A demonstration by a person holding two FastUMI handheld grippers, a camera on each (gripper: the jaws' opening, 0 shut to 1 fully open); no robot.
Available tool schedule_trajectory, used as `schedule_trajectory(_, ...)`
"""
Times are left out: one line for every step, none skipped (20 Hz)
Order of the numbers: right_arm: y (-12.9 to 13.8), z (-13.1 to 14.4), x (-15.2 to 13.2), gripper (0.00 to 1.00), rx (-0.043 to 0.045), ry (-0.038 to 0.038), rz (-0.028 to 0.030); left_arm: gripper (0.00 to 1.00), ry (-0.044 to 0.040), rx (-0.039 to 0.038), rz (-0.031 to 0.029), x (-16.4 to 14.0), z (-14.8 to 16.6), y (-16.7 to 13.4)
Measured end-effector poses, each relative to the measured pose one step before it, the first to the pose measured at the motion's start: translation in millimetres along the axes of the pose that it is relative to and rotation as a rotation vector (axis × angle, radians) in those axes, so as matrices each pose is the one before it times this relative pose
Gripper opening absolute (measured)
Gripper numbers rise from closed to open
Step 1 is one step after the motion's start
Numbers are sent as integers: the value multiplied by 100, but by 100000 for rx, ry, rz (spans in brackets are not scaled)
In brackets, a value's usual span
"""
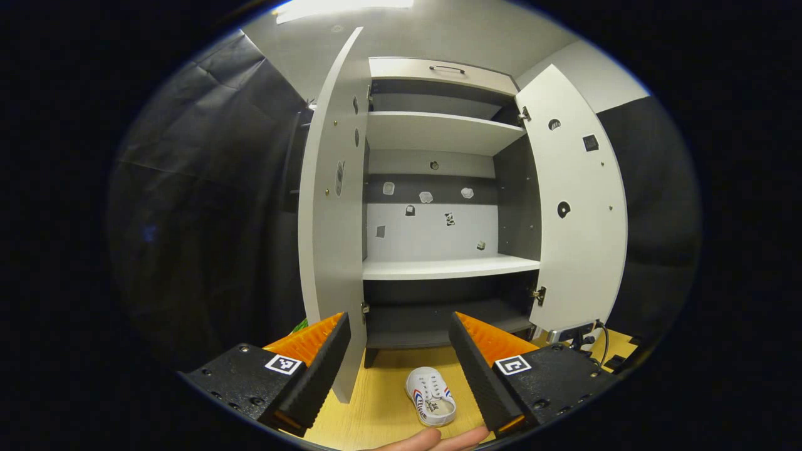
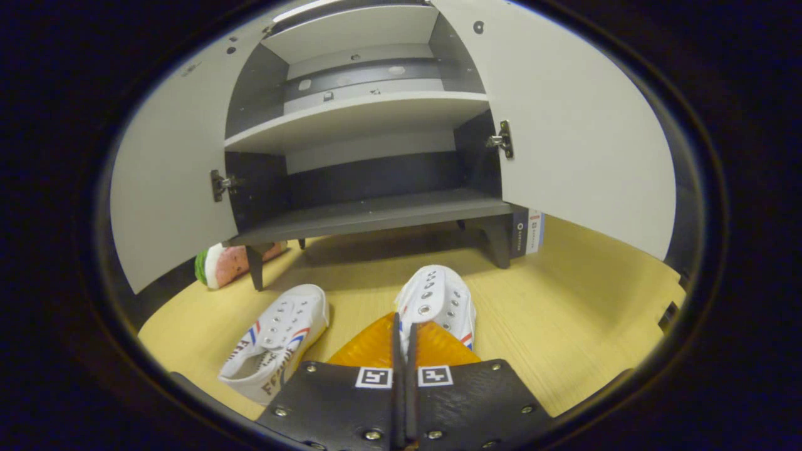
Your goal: Grab one shoe with the right hand and put it into the shoe cabinet, grab the other shoe with the left hand and put it into the shoe cabinet; then close the right door with the right hand and the left door with the left hand.
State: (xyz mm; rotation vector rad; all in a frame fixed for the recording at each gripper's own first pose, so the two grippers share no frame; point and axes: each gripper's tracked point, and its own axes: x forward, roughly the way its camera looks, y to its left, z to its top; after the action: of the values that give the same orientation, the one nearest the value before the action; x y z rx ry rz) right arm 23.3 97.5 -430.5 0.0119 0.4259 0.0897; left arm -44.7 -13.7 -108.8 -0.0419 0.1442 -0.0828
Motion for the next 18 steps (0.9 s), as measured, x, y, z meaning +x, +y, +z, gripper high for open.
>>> schedule_trajectory(8,1055,-532,1,-1837,-1272,-290,96,280,-54,229,0,-110,218)
schedule_trajectory(41,1240,-877,1,-834,-1454,-528,92,77,373,266,-5,7,234)
schedule_trajectory(-7,1637,-759,1,-1936,-2623,-932,96,43,257,217,22,-58,167)
schedule_trajectory(14,1813,-617,1,-3099,-3192,28,96,-182,92,267,67,116,200)
schedule_trajectory(35,1793,-586,1,-3086,-3131,508,96,206,-291,632,9,-103,286)
schedule_trajectory(110,1947,-490,1,-2424,-3244,1293,96,205,-154,-28,37,-5,38)
schedule_trajectory(114,1858,-363,1,-2603,-2767,1591,96,8,-137,-598,-9,-82,-67)
schedule_trajectory(73,1737,-381,1,-1627,-2524,1605,96,9,-83,-626,8,-37,-30)
schedule_trajectory(51,1650,-168,1,-621,-2433,1549,96,96,-72,-374,34,-125,102)
schedule_trajectory(160,1688,-163,1,-717,-2583,1278,96,-5,-99,-322,14,-46,91)
schedule_trajectory(-3,1735,57,1,-2078,-2645,737,96,-112,-130,-264,-7,-42,63)
schedule_trajectory(-143,1680,124,1,-3052,-2498,227,96,42,-94,-62,7,-13,106)
schedule_trajectory(-232,1668,270,1,-2819,-2352,-425,96,318,-109,167,-36,-180,173)
schedule_trajectory(-178,1485,166,1,-2645,-1852,-878,96,402,228,252,-53,-86,107)
schedule_trajectory(-317,1395,298,1,-3028,-1239,-889,96,-781,497,111,-8,182,20)
schedule_trajectory(-227,1467,262,1,-2111,-966,-379,96,-445,414,-154,38,113,-55)
schedule_trajectory(-122,1319,256,1,-2263,-491,616,96,83,177,-414,-61,-128,-73)
schedule_trajectory(-105,1317,394,1,-1611,-673,965,96,-176,220,-800,5,6,-171)
